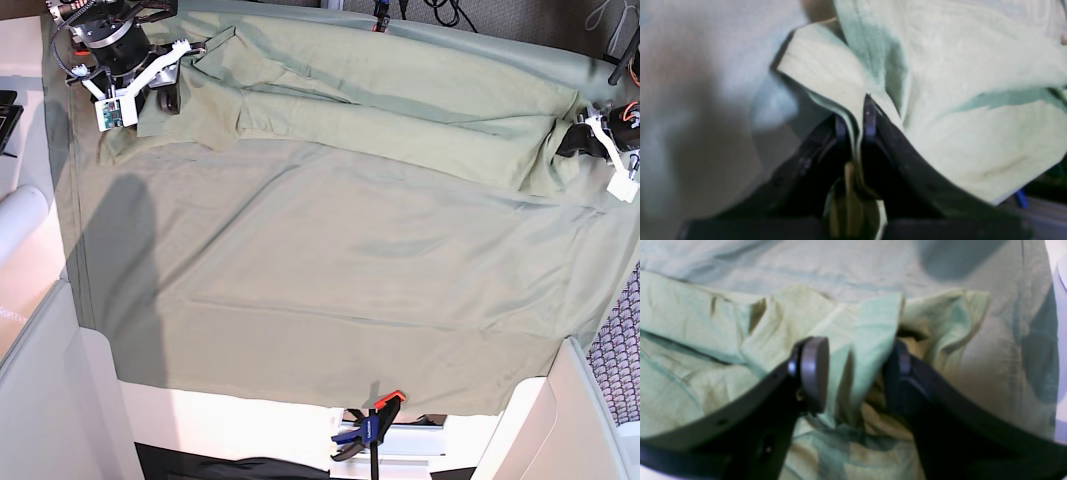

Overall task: Fold the T-shirt properly
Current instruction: 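Move the left gripper inward and grasp the folded sleeve fabric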

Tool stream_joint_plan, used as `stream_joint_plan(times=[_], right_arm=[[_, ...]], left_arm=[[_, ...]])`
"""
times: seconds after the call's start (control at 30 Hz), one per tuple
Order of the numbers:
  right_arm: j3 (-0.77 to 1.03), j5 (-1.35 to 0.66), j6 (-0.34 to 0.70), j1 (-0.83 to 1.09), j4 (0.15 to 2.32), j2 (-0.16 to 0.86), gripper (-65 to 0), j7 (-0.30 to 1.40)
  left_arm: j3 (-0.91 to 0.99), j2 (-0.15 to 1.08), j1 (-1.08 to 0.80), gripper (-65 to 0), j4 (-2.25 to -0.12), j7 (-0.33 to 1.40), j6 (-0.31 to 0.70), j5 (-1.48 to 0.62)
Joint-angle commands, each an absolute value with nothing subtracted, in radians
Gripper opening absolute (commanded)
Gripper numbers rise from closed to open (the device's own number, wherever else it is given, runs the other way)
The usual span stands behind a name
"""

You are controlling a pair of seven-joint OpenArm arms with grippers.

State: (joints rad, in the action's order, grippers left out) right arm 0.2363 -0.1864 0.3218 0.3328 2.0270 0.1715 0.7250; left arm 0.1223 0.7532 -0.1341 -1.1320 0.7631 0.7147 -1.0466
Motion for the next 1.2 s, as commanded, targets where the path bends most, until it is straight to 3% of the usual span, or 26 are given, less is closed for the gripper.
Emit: stream_joint_plan(times=[0.0, 0.53, 0.83, 0.97, 1.17], right_arm=[[0.242, -0.191, 0.319, 0.327, 2.043, 0.179, -38.1, 0.697], [0.242, -0.191, 0.319, 0.327, 2.043, 0.179, -38.1, 0.696], [0.242, -0.191, 0.319, 0.328, 2.043, 0.179, -38.1, 0.693], [0.242, -0.191, 0.319, 0.328, 2.043, 0.179, -38.1, 0.693], [0.242, -0.191, 0.319, 0.327, 2.043, 0.179, -38.1, 0.691]], left_arm=[[0.126, 0.774, -0.110, -65.0, -1.136, 0.762, 0.698, -1.018], [0.126, 0.863, 0.121, -65.0, -1.006, 0.710, 0.698, -0.918], [0.126, 0.875, 0.142, -65.0, -1.026, 0.731, 0.698, -0.852], [0.126, 0.875, 0.071, -65.0, -1.174, 0.765, 0.698, -0.894], [0.125, 0.857, -0.091, -65.0, -1.564, 0.794, 0.698, -0.895]])
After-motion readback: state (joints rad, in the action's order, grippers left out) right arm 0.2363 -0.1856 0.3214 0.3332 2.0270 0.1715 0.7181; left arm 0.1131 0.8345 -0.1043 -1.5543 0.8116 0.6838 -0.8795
